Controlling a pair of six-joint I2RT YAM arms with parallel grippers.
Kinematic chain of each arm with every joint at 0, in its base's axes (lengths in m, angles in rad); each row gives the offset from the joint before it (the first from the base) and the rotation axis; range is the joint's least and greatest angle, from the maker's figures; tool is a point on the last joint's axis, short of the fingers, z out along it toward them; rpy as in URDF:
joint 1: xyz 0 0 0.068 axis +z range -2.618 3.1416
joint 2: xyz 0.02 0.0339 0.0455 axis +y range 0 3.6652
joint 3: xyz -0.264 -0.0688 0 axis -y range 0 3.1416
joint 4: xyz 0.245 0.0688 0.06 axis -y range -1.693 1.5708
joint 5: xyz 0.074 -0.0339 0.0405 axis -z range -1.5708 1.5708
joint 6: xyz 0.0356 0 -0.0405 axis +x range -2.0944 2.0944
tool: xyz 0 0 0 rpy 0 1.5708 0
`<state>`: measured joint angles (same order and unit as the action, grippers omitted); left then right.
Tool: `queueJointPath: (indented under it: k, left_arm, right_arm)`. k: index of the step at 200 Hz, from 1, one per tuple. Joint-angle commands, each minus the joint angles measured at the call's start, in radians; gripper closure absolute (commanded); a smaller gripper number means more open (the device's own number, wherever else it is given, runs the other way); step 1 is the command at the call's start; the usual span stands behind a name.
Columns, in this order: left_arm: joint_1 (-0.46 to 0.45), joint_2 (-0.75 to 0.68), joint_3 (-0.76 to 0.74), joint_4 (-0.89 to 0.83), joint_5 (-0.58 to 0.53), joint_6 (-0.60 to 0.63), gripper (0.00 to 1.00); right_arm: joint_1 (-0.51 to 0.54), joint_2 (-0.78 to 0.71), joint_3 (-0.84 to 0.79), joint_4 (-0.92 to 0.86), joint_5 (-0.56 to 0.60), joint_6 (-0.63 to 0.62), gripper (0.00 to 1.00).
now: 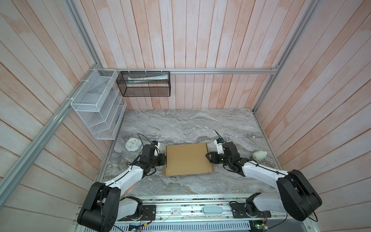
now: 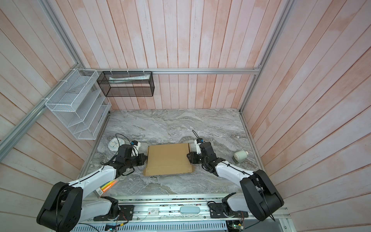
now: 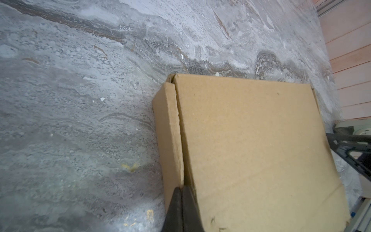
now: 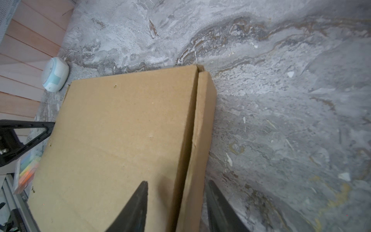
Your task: Fold the paper box
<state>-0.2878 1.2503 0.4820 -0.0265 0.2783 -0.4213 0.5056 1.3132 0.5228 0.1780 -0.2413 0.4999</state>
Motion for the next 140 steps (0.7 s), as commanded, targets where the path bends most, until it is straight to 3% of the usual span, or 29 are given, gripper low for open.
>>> queueJointPath:
  k: [1,48,140]
  left_arm:
    - [0.006,0.016,-0.028,0.021,-0.009,-0.008,0.97]
    - [0.006,0.028,-0.03,0.047,0.007,-0.014,1.0]
    - [0.006,0.044,-0.04,0.074,0.02,-0.033,1.0]
  right_arm:
    - [-0.018,-0.045,0.011,-0.014,-0.043,0.014,0.42]
    - [-0.085,-0.08,-0.022,0.017,-0.178,0.07,0.28]
    - [-0.14,0.024,-0.084,0.172,-0.392,0.178,0.22]
